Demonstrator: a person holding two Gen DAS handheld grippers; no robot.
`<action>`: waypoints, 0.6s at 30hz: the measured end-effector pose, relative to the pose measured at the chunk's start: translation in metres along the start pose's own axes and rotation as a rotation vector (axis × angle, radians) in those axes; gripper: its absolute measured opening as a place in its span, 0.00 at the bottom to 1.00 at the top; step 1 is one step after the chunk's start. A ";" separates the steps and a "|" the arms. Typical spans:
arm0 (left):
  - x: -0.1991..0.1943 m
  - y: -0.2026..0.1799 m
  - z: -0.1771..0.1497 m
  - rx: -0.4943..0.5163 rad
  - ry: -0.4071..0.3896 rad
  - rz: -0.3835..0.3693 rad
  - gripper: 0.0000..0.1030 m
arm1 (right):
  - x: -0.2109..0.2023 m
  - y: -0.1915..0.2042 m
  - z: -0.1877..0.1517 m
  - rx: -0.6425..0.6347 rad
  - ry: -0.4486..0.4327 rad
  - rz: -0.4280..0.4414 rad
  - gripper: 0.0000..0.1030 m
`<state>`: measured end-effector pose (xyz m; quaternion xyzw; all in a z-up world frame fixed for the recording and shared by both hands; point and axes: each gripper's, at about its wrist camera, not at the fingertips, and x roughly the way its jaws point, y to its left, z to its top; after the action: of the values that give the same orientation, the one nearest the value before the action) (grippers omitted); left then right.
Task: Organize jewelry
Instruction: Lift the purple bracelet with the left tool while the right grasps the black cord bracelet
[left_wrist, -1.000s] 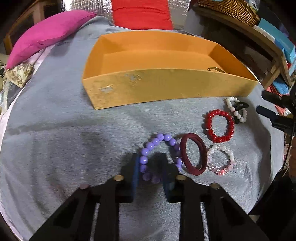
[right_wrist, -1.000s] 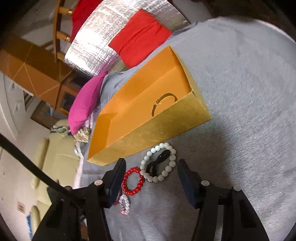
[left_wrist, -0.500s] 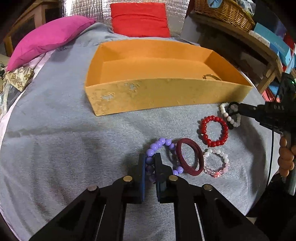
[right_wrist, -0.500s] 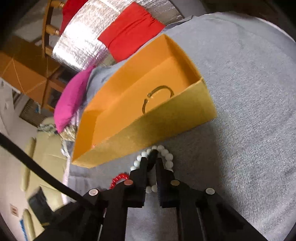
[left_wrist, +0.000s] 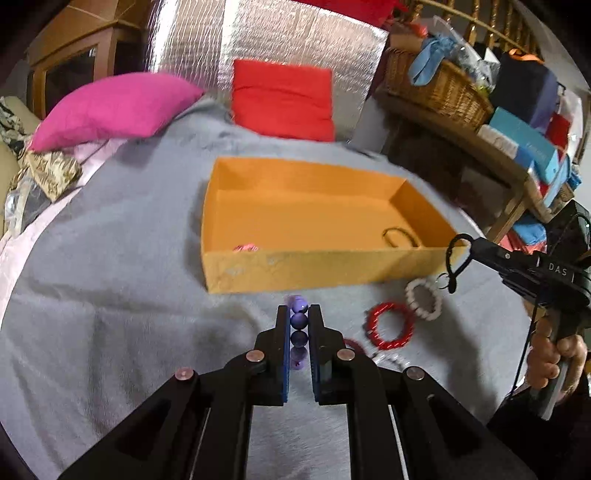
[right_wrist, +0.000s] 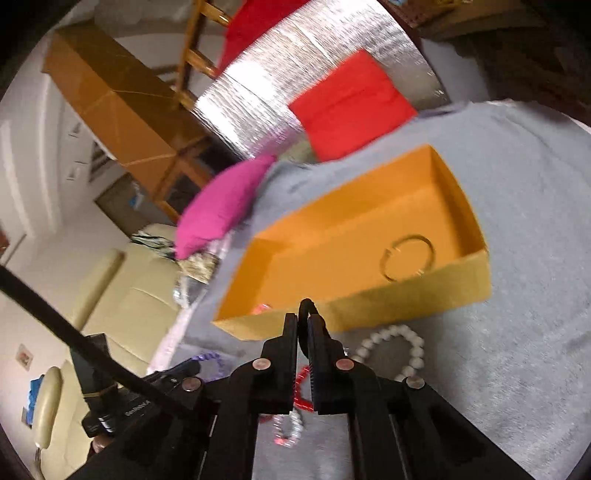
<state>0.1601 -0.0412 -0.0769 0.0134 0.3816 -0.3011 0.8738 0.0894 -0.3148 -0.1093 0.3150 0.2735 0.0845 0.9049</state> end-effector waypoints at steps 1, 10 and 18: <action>-0.004 -0.003 0.004 0.002 -0.019 -0.003 0.09 | -0.002 0.004 0.001 -0.006 -0.013 0.010 0.06; -0.003 -0.030 0.064 0.026 -0.136 0.001 0.09 | 0.005 0.035 0.028 -0.064 -0.123 0.060 0.06; 0.027 -0.032 0.078 0.012 -0.104 -0.018 0.09 | 0.030 0.024 0.034 -0.066 0.050 0.053 0.07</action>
<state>0.2081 -0.1009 -0.0334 -0.0005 0.3338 -0.3117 0.8896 0.1337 -0.3037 -0.0858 0.2901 0.2848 0.1251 0.9050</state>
